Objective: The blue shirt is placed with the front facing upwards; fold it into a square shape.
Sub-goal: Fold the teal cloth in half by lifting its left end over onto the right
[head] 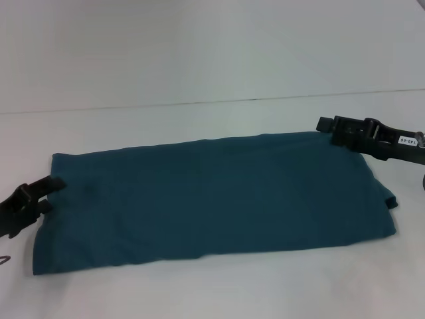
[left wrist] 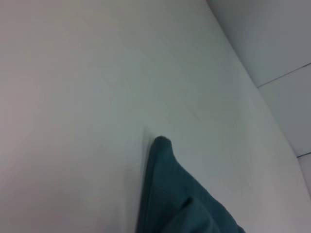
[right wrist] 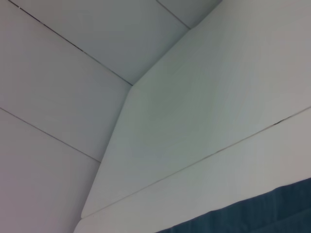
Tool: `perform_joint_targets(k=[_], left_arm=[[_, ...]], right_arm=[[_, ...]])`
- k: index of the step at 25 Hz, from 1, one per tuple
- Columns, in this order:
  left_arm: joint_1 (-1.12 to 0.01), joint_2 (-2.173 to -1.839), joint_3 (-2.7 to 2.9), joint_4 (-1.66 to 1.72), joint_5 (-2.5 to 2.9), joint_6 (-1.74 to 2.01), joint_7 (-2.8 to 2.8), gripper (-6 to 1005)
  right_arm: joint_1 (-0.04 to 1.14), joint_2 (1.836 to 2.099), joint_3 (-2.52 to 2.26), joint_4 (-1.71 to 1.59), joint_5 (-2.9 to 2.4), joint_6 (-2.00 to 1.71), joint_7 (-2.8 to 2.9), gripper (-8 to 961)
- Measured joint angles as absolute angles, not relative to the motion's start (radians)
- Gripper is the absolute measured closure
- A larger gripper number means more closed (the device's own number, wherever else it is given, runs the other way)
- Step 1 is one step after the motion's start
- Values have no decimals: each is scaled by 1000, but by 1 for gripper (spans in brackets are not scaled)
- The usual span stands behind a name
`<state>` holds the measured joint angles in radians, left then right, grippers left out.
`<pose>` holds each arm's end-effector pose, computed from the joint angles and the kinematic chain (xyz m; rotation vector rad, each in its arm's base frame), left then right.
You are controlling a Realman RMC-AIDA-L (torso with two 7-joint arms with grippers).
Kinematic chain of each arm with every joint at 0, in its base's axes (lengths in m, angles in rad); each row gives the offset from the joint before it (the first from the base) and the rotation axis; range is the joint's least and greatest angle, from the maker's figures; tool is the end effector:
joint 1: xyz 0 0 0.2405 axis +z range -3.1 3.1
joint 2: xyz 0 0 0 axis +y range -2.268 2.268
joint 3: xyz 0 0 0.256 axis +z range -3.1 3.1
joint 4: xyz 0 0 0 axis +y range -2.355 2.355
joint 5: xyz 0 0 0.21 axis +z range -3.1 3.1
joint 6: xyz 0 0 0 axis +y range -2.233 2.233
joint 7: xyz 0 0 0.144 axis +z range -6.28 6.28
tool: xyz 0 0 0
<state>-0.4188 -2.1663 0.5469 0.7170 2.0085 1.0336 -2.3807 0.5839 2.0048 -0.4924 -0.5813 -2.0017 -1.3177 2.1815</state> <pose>-0.3459 0.3423 0.0133 -1.5240 -1.9115 -0.8842 0.2953 0.3779 0.0477 -2.0101 1.6839 0.9327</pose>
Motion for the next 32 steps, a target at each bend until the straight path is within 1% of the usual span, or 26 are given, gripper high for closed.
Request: perform_joint_targets(k=[7,16,23,25,27,29,32], left_arm=[[-400,-2170,541,697,2000,1062,-2380,336],[-414,-2164,545,660,2020,1037,-2369,328],[-406,-2160,531,745,2007,1092,-2369,321],[-408,-2146,527,769,2027,1133,-2376,319],[-417,-2120,525,778,2070,1190,-2380,318],[-431,-2103,521,787,2120,1226,-2381,316],[-452,-2092,515,802,2206,1240,-2382,313]], right_arm=[[581,2004,-492,-581,-2002,-1318,2186,249],[581,2003,-492,-581,-2000,-1317,2186,249],[581,2003,-492,-581,-2000,-1317,2186,249],[581,2003,-492,-581,-2000,-1317,2186,249],[581,2003,-492,-581,-2000,-1317,2186,249],[581,2002,-492,-581,-2000,-1318,2184,249],[580,2002,-492,-581,-2000,-1317,2181,249]])
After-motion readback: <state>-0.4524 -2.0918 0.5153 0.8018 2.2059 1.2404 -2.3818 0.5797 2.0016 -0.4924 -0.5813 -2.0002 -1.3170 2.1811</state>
